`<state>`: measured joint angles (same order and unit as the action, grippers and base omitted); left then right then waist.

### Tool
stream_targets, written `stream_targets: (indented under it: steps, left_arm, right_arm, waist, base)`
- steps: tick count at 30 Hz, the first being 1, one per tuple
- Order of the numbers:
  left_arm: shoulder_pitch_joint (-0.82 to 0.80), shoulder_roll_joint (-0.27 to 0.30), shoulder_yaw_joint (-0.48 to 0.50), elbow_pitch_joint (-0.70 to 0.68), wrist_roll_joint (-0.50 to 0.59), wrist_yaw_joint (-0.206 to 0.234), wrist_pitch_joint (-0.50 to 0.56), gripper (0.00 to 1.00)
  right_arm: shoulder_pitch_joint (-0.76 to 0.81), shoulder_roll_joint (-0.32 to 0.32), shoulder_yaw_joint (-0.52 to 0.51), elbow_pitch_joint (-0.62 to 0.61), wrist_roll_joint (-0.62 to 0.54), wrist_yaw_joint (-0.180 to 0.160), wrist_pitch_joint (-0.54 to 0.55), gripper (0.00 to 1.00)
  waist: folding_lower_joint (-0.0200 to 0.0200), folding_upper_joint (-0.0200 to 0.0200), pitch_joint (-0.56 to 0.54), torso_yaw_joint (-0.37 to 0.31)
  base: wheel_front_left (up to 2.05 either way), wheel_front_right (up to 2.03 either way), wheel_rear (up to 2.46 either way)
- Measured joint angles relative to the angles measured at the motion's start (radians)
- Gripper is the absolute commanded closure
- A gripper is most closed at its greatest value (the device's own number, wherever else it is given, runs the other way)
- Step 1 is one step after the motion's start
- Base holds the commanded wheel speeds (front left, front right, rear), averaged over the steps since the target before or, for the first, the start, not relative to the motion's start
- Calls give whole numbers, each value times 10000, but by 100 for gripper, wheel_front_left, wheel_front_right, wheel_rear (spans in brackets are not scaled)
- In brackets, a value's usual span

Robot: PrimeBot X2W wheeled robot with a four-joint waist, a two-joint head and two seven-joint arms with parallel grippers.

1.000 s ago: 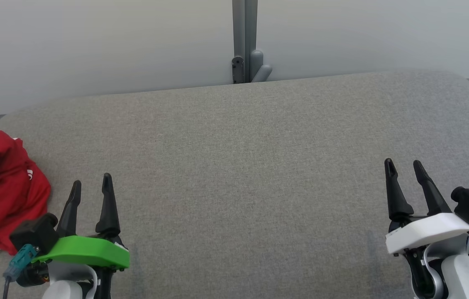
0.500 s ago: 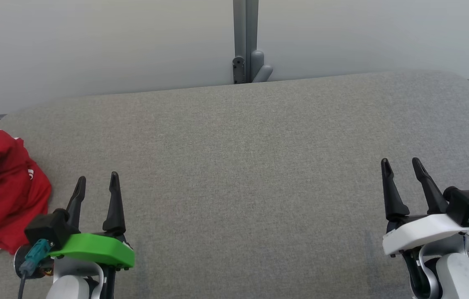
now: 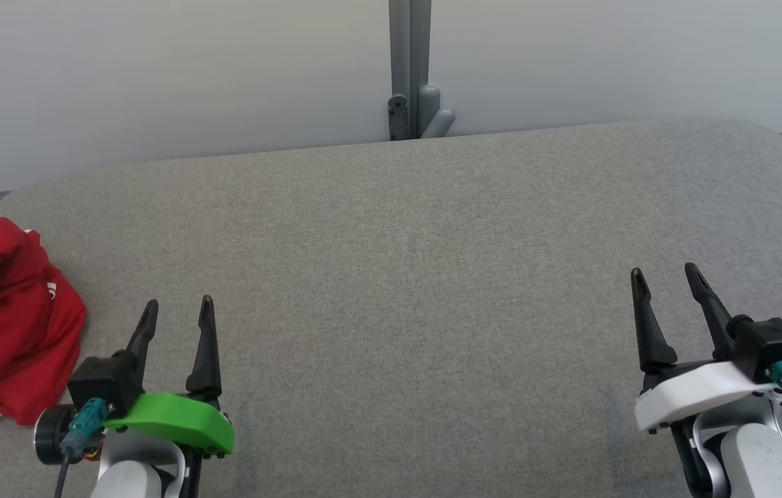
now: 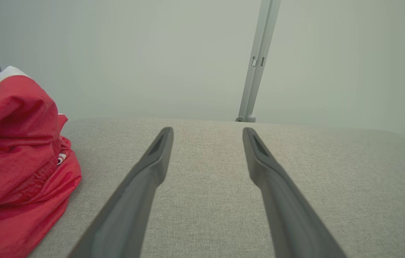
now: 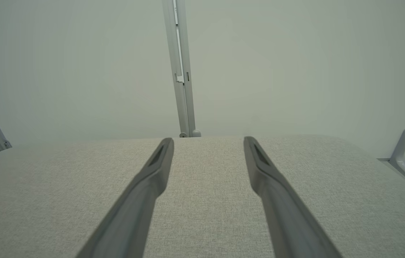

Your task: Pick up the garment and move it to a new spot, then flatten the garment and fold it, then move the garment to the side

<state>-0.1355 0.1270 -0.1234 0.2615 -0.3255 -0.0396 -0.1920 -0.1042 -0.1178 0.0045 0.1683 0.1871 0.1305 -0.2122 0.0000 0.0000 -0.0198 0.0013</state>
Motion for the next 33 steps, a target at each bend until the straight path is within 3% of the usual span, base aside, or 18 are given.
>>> stream_targets:
  steps: [25, 33]
  left_arm:
    - [-214, 44, -267, 366, 1030, 234, -132, 0]
    - [-254, 46, -301, 397, 918, 234, -111, 0]
  right_arm:
    - [-41, 165, -82, 431, -518, 2, -493, 0]
    - [-43, 153, -102, 466, -397, 2, -504, 0]
  waist:
    - [0, 0, 40, 69]
    - [0, 0, 74, 135]
  base:
    - [0, 0, 0]
    - [0, 0, 0]
